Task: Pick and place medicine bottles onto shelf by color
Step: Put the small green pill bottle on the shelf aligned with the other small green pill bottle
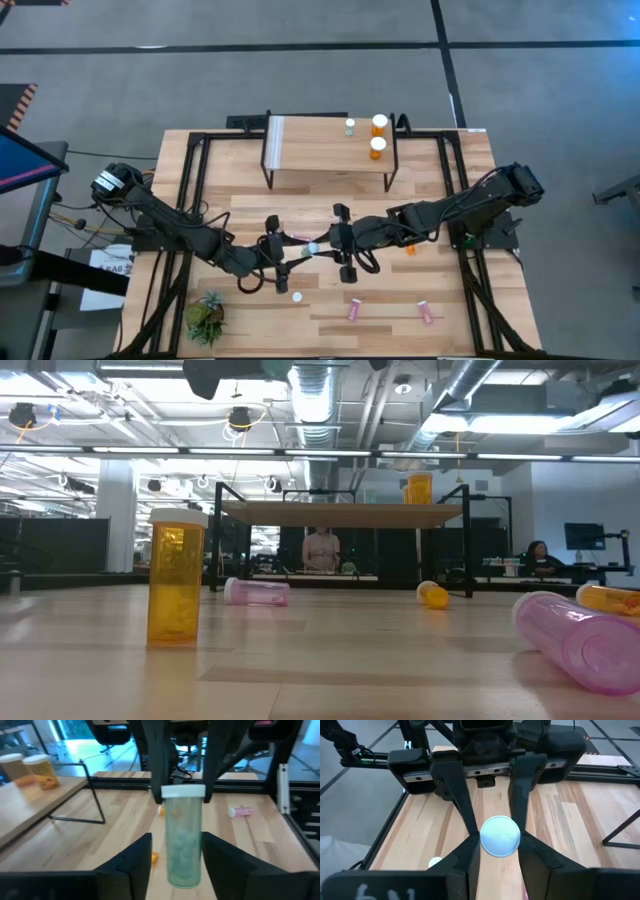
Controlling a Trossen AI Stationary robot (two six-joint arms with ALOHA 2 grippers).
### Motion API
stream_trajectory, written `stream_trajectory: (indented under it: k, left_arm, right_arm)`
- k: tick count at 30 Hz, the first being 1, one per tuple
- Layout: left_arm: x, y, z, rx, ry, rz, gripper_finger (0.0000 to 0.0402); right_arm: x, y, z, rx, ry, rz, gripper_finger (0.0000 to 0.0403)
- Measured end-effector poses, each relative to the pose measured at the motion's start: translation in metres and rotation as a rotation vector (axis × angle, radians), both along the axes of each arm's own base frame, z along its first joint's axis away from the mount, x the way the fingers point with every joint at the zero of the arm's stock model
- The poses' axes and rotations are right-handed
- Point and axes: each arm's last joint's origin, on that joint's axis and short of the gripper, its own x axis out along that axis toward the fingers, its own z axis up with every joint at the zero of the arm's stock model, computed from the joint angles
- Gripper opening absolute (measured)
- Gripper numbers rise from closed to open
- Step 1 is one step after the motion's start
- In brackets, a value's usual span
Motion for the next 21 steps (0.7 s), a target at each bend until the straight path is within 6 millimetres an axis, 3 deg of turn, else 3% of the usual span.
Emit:
stream_trajectory:
  k: [11, 21]
  left_arm:
    - [-0.013, 0.006, -0.004, 0.093, 0.09, 0.135, 0.0223]
    - [-0.028, -0.002, 0.008, 0.11, 0.053, 0.155, 0.0225]
  right_arm:
    - [0.001, -0.02, -0.001, -0.027, 0.089, -0.059, 0.0133]
    - [0.0, -0.074, 0.02, -0.043, 0.249, -0.216, 0.0133]
